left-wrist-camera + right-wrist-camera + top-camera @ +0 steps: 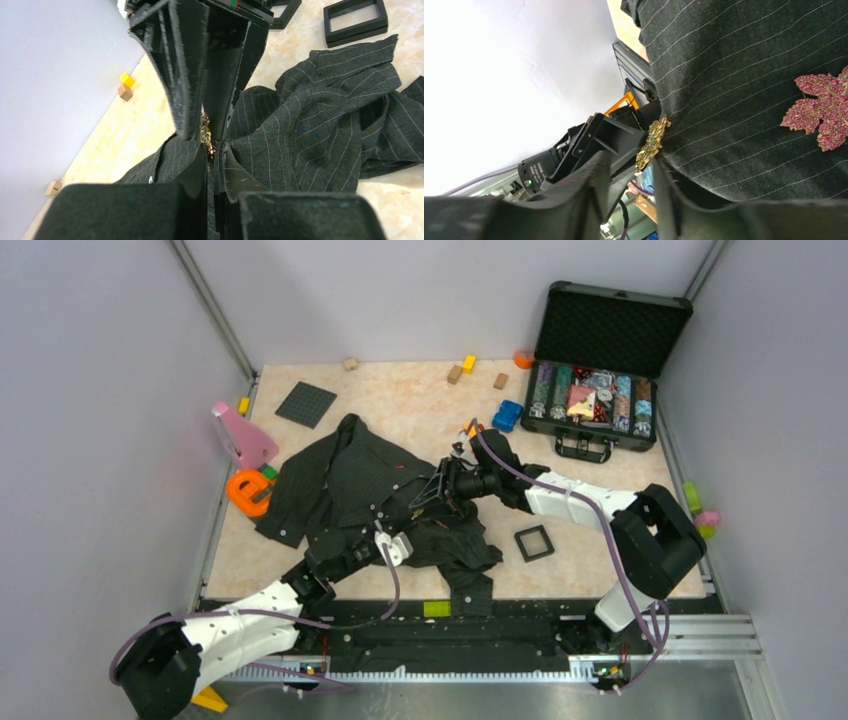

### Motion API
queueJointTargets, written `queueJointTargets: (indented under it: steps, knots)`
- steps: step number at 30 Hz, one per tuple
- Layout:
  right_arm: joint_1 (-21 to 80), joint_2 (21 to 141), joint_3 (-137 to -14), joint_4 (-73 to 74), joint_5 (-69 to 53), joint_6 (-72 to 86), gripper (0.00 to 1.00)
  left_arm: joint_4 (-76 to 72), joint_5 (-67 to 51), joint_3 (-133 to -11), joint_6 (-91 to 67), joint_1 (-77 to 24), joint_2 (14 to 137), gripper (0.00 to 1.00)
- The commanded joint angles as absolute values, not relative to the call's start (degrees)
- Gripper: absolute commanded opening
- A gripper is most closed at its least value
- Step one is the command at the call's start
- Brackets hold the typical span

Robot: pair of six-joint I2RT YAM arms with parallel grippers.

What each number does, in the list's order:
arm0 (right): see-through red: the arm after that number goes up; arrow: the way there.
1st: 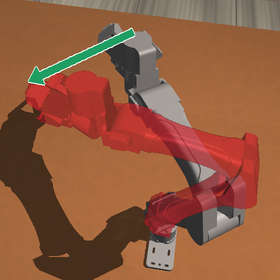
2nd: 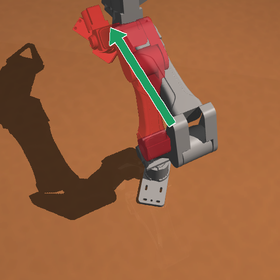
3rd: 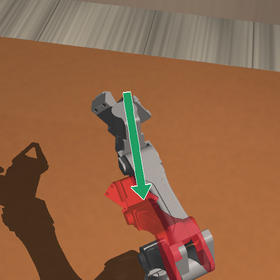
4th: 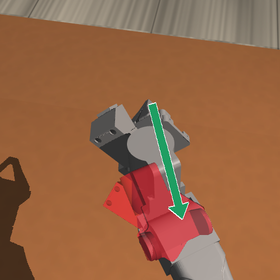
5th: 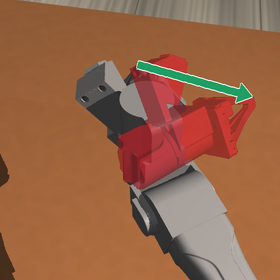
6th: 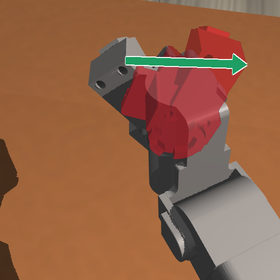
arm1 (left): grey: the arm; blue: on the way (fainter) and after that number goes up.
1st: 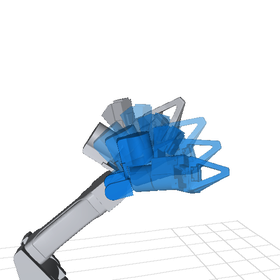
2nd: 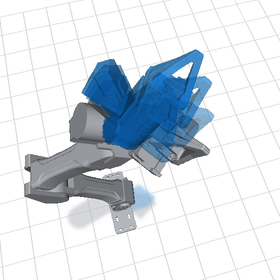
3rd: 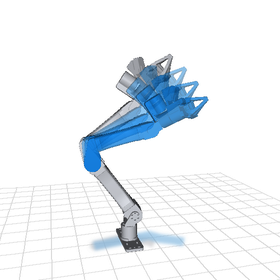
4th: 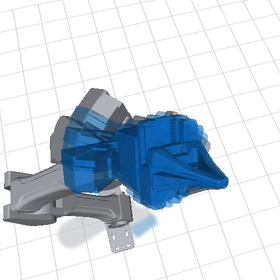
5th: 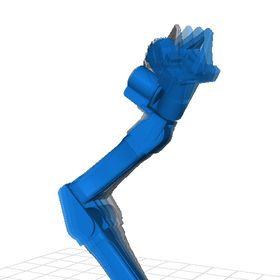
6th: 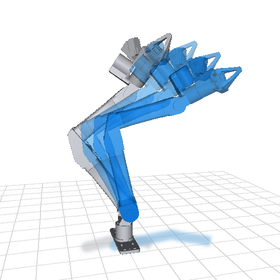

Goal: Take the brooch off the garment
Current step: Remove the brooch from the clothes.

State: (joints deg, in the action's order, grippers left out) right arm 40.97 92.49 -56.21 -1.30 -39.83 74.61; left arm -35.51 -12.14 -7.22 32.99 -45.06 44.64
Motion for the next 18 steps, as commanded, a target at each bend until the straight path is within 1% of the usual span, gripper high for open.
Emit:
queueJointTargets:
  steps: [1,6,11,15,18]
  knots:
    - [41.13,89.58,-55.92,-1.59,-41.13,75.5,0.45,-38.11,-11.6,-8.73,32.98,-45.39,44.37,0.0]
    - [39.33,86.31,-54.18,6.14,-38.42,70.5,0.52,-38.03,-7.4,-8.75,29.81,-45.36,43.17,0.0]
    - [38.06,80.95,-52.89,12.71,-31.54,58.5,0.51,-36.73,-4.29,-9.45,21.05,-45.41,40.16,0.0]
    - [38.14,74.34,-49.8,8.11,-24.82,46.11,0.5,-38.54,-5.93,-8.43,14.58,-45.39,37.5,0.0]
    - [38.28,69.46,-46.2,0.95,-24.41,37.13,0.49,-32.76,-9.47,-11.45,10.93,-45.43,36.68,0.0]
